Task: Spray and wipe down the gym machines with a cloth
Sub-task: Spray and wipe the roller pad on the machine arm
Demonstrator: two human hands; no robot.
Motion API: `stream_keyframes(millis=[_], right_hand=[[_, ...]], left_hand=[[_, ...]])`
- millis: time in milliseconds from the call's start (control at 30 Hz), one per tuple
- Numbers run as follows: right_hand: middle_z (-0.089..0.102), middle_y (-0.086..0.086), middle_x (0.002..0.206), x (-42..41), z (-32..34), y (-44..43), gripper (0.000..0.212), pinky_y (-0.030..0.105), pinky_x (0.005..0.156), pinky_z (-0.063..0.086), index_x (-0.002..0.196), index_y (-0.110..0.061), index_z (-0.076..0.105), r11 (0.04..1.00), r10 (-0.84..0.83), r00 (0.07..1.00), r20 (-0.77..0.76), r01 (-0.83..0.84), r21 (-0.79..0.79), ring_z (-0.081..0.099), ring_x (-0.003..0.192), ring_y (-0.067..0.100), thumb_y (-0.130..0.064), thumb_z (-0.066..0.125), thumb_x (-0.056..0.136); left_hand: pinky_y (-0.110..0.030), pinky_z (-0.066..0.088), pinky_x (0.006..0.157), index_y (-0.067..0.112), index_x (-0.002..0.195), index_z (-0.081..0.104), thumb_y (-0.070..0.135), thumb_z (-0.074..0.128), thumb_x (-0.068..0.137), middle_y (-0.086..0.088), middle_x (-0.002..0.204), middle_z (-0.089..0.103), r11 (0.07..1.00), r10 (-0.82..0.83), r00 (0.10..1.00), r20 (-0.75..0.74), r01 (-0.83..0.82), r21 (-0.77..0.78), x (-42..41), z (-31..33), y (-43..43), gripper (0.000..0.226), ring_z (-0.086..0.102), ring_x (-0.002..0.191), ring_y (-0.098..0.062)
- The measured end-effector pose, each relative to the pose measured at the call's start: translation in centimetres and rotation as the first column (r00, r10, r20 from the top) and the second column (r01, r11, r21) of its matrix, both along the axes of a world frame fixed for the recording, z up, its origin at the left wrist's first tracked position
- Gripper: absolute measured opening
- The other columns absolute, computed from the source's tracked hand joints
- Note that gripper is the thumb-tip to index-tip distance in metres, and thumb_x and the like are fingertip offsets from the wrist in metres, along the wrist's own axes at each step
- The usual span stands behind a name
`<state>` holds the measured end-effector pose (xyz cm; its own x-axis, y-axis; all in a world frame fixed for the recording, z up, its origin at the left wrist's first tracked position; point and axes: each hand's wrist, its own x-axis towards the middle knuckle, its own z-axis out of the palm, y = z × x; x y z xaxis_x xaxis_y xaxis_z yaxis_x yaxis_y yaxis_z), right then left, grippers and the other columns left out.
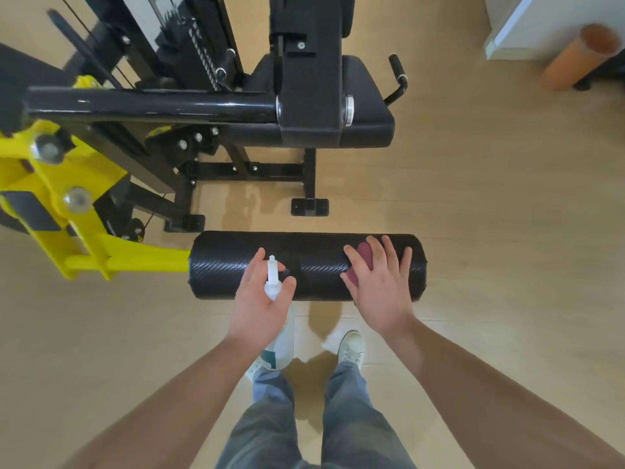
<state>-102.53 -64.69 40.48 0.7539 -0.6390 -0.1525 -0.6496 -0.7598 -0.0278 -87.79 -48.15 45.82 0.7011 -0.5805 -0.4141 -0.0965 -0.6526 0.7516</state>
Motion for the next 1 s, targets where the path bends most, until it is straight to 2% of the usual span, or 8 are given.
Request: stream_keyframes(millis=[100,200,367,567,667,767,867,1000], right_hand=[[0.046,0.019,0.145,2.5,0.1,0.9,0.049,0.07,0.116,0.023,0.144,-0.027,0.049,0.989,0.145,0.989,0.023,-0.145,0.019,0.037,0.142,0.044,-0.048,0.049,0.1],[0.043,0.019,0.148,6.7,0.1,3.1,0.051,0.069,0.117,0.022,0.147,-0.027,0.044,0.966,0.252,0.968,0.013,-0.252,0.064,0.035,0.142,0.045,-0.05,0.044,0.101],[0.041,0.018,0.147,12.7,-0.4,6.4,0.048,0.067,0.116,0.023,0.145,-0.025,0.045,0.936,0.335,0.941,0.047,-0.338,0.095,0.037,0.138,0.045,-0.047,0.046,0.102],[0.036,0.018,0.151,17.8,-0.7,9.4,0.051,0.066,0.119,0.019,0.15,-0.027,0.04,0.868,0.469,0.88,0.077,-0.476,0.142,0.032,0.142,0.045,-0.042,0.045,0.101],[0.03,0.016,0.152,20.9,0.0,11.2,0.059,0.063,0.121,0.014,0.154,-0.029,0.03,0.83,0.538,0.841,0.047,-0.539,0.146,0.023,0.146,0.043,-0.038,0.035,0.096],[0.033,0.016,0.148,22.6,-0.1,12.2,0.061,0.062,0.12,0.017,0.15,-0.03,0.035,0.803,0.578,0.815,0.038,-0.576,0.152,0.027,0.144,0.042,-0.038,0.022,0.091],[0.041,0.015,0.141,22.2,-0.9,11.7,0.05,0.058,0.117,0.027,0.141,-0.028,0.044,0.785,0.602,0.794,0.082,-0.607,0.122,0.039,0.136,0.042,-0.035,0.041,0.092],[0.051,0.015,0.126,20.0,-1.3,10.0,0.04,0.057,0.113,0.035,0.134,-0.024,0.051,0.824,0.54,0.826,0.164,-0.558,0.1,0.05,0.123,0.04,-0.036,0.047,0.095]], left_hand=[[-0.022,0.029,0.106,0.046,0.108,0.048,0.034,0.061,0.1,0.01,0.166,0.025,1.0,0.025,0.998,0.063,-0.025,0.003,0.8,0.0,1.1,0.019,0.023,0.153,-0.008],[-0.022,0.031,0.101,0.048,0.104,0.048,0.028,0.062,0.1,0.017,0.156,0.03,0.993,0.102,0.991,0.086,-0.096,-0.068,1.5,-0.1,2.4,0.025,0.019,0.154,-0.006],[-0.012,0.024,0.1,0.029,0.114,0.055,0.022,0.062,0.1,0.057,0.123,0.019,0.986,0.158,0.976,0.147,-0.147,-0.083,3.5,-0.8,4.5,0.017,0.017,0.155,-0.008],[0.008,0.024,0.089,0.024,0.108,0.061,0.023,0.063,0.096,0.021,0.143,0.043,0.986,0.141,0.977,0.161,-0.124,-0.107,5.9,-2.6,7.7,0.012,0.009,0.153,0.008],[0.008,0.024,0.09,0.029,0.118,0.06,0.025,0.064,0.097,0.03,0.142,0.042,0.974,0.205,0.97,0.128,-0.189,-0.121,6.9,-2.3,8.8,0.021,0.018,0.144,0.016],[-0.01,0.04,0.092,0.049,0.106,0.053,0.022,0.063,0.096,0.026,0.126,0.053,0.951,0.286,0.954,0.088,-0.272,-0.144,7.6,-1.9,9.4,0.03,0.043,0.128,0.006],[-0.013,0.04,0.072,0.037,0.1,0.055,0.027,0.062,0.095,0.013,0.106,0.063,0.96,0.27,0.962,0.049,-0.265,-0.092,8.0,-2.1,9.3,0.013,0.06,0.102,-0.003],[-0.001,0.032,0.08,0.021,0.112,0.057,0.026,0.063,0.097,0.018,0.127,0.053,0.964,0.264,0.957,0.119,-0.259,-0.056,7.3,-2.2,8.1,0.017,0.039,0.136,0.0]])
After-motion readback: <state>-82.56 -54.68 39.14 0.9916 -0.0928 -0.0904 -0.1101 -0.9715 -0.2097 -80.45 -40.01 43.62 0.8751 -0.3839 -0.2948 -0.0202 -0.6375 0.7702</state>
